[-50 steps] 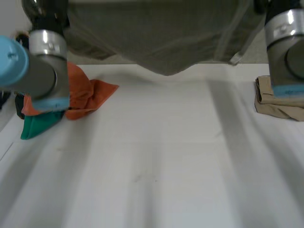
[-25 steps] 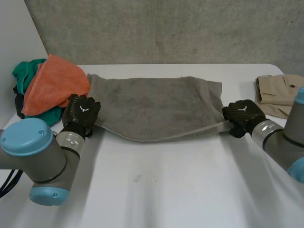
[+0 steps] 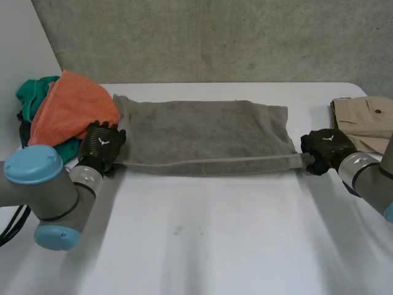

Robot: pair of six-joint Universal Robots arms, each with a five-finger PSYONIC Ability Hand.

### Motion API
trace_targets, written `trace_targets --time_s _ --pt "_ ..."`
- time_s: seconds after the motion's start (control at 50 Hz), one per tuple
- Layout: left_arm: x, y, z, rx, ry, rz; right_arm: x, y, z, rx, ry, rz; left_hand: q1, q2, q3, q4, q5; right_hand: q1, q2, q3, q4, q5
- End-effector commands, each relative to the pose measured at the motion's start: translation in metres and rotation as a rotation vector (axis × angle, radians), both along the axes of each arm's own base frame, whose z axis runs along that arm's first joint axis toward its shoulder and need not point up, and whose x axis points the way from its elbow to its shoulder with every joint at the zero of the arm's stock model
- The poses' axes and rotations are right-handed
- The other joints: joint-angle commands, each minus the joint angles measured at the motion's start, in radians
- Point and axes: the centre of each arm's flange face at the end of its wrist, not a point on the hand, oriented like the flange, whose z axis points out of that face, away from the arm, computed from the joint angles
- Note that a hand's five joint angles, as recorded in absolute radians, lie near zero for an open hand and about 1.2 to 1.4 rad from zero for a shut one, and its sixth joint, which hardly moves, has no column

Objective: Fold the laundry.

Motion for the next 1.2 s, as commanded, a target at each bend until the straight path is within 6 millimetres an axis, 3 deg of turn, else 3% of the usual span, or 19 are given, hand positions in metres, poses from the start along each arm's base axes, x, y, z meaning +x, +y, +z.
trace_targets --time_s 0.02,0.14,0.3,0.52,0.56,0.58,0.6,0.62,0.66,0.74,0.78,0.86,0.94,0.96,1.0,1.1,1.2 --pt "0.018 -0.015 -0.010 0.047 0.006 0.045 -0.015 -0.001 0.005 -0.002 -0.003 -0.038 -0.009 0.003 -0.002 0.008 0.016 0.334 0.213 0.208 0.203 0.247" --pt "0.024 -0.023 -0.012 0.095 0.058 0.052 -0.016 0.001 0.003 0.003 0.012 -0.034 0.044 0.056 0.051 0.061 0.069 0.334 0.213 0.208 0.203 0.247" --pt "0.022 -0.020 -0.014 0.244 0.192 0.046 -0.016 0.000 0.002 -0.002 0.018 -0.028 0.229 0.241 0.236 0.246 0.254 0.334 0.213 0.208 0.203 0.247" --pt "0.020 -0.019 -0.009 0.312 0.299 0.045 -0.016 0.000 0.003 -0.003 0.021 -0.030 0.261 0.273 0.268 0.278 0.286 0.334 0.213 0.208 0.203 0.247" --pt "0.019 -0.022 -0.009 0.306 0.301 0.046 -0.015 0.001 0.003 -0.002 0.023 -0.028 0.331 0.343 0.339 0.348 0.357 0.334 0.213 0.208 0.203 0.247" --pt "0.019 -0.026 -0.008 0.293 0.298 0.049 -0.015 0.001 0.003 -0.002 0.023 -0.030 0.523 0.535 0.531 0.541 0.549 0.334 0.213 0.208 0.203 0.247" --pt "0.019 -0.027 -0.008 0.293 0.298 0.049 -0.015 0.001 0.003 -0.002 0.023 -0.028 0.537 0.549 0.544 0.554 0.562 0.334 0.213 0.208 0.203 0.247" --pt "0.020 -0.032 -0.009 0.285 0.297 0.058 -0.016 0.001 0.002 -0.001 0.025 -0.031 0.796 0.808 0.803 0.813 0.821 0.334 0.213 0.208 0.203 0.247" --pt "0.020 -0.034 -0.011 0.283 0.293 0.070 -0.017 0.001 0.002 0.002 0.025 -0.034 0.999 1.011 1.007 1.017 1.025 0.334 0.213 0.208 0.203 0.247" --pt "0.021 -0.030 -0.010 0.276 0.273 0.104 -0.017 0.002 0.006 -0.013 0.037 -0.027 1.000 1.013 1.008 1.018 1.026 0.334 0.213 0.208 0.203 0.247" --pt "0.023 -0.024 0.001 0.264 0.262 0.107 -0.018 0.006 0.015 -0.024 0.077 -0.013 1.000 1.013 1.008 1.018 1.026 0.334 0.213 0.208 0.203 0.247" --pt "0.024 0.010 0.039 0.196 0.163 0.072 -0.019 0.026 0.028 -0.002 0.192 0.043 1.000 1.013 1.008 1.018 1.026 0.334 0.213 0.208 0.203 0.247" --pt "0.026 0.049 0.059 0.126 0.000 0.028 -0.029 0.057 0.036 0.060 0.386 0.125 1.000 1.013 1.008 1.018 1.026 0.334 0.213 0.208 0.203 0.247" --pt "0.028 0.067 0.062 0.109 -0.081 0.013 -0.033 0.062 0.040 0.067 0.423 0.131 1.000 1.013 1.008 1.018 1.026 0.334 0.213 0.208 0.203 0.247" --pt "0.032 0.082 0.061 0.106 -0.159 0.006 -0.042 0.077 0.047 0.090 0.500 0.153 1.000 1.013 1.008 1.018 1.026 0.334 0.213 0.208 0.203 0.247" --pt "0.045 0.136 0.037 0.211 -0.439 -0.011 -0.065 0.115 0.055 0.180 0.653 0.216 1.000 1.013 1.008 1.018 1.026 0.334 0.213 0.208 0.203 0.247" --pt "0.047 0.184 0.016 0.301 -0.597 -0.048 -0.077 0.129 0.056 0.223 0.707 0.243 1.000 1.013 1.008 1.018 1.026 0.334 0.213 0.208 0.203 0.247"
